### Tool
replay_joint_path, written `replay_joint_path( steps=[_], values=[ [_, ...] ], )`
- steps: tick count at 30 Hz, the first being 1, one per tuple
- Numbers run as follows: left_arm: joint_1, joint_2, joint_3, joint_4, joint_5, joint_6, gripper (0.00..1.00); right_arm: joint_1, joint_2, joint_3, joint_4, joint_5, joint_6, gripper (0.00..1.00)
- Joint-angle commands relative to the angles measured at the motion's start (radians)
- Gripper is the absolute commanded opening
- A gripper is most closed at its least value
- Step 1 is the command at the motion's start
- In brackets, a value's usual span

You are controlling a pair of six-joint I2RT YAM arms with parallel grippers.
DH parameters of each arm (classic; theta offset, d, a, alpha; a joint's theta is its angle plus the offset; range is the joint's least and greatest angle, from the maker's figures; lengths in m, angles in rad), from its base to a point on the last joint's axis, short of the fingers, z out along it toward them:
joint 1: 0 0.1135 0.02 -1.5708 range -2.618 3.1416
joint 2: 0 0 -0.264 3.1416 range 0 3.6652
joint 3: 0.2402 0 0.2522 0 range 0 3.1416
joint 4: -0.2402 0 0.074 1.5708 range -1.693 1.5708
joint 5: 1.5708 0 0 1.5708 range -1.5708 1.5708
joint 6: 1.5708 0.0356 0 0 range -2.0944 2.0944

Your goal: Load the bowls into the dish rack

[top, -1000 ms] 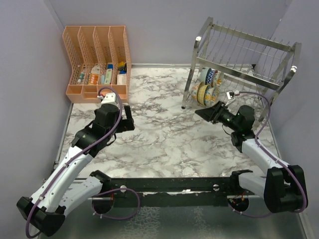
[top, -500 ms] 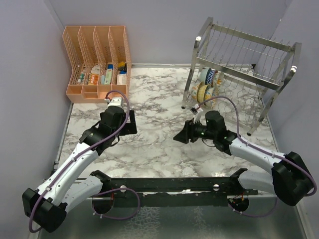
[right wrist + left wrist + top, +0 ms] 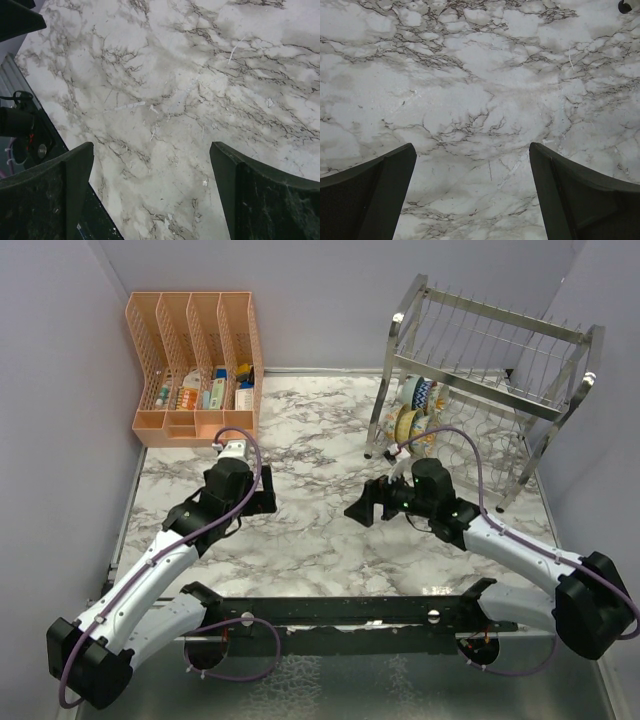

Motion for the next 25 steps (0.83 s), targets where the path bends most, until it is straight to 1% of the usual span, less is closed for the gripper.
replay_joint_path(
  steps=[1,4,8,11,13,15,17,19,22,25],
  values=[
    [0.007,-0.012,0.007,0.037,-0.021,-0.050,0.99,0.004,-0.011,0.000,-0.015,0.050,-0.018,0.99],
    [0.006,0.005,0.032,-0.015,-0.118,-0.138,0.99,0.005,0.008,0.007,-0.022,0.050,-0.016,0.99],
    [0.007,0.043,0.083,-0.125,-0.260,-0.264,0.99,0.005,0.007,0.000,-0.013,0.047,-0.010,0.99],
    [0.006,0.071,0.119,-0.187,-0.331,-0.310,0.99,0.004,-0.002,-0.007,-0.013,0.051,-0.009,0.99],
    [0.007,0.084,0.132,-0.208,-0.353,-0.321,0.99,0.004,-0.005,-0.008,-0.014,0.056,-0.011,0.99],
    [0.006,0.088,0.139,-0.211,-0.351,-0.314,0.99,0.004,-0.002,-0.005,-0.017,0.059,-0.013,0.99],
    [0.007,0.087,0.142,-0.197,-0.325,-0.274,0.99,0.004,0.004,0.000,-0.021,0.059,-0.014,0.99],
    [0.006,0.074,0.137,-0.164,-0.280,-0.196,0.99,0.005,0.007,0.000,-0.018,0.059,-0.013,0.99],
    [0.006,0.030,0.110,-0.110,-0.233,-0.126,0.99,0.004,0.010,0.000,-0.014,0.062,-0.013,0.99],
    [0.006,-0.029,0.073,-0.063,-0.219,-0.106,0.99,0.004,0.010,-0.002,-0.014,0.067,-0.015,0.99]
  ],
)
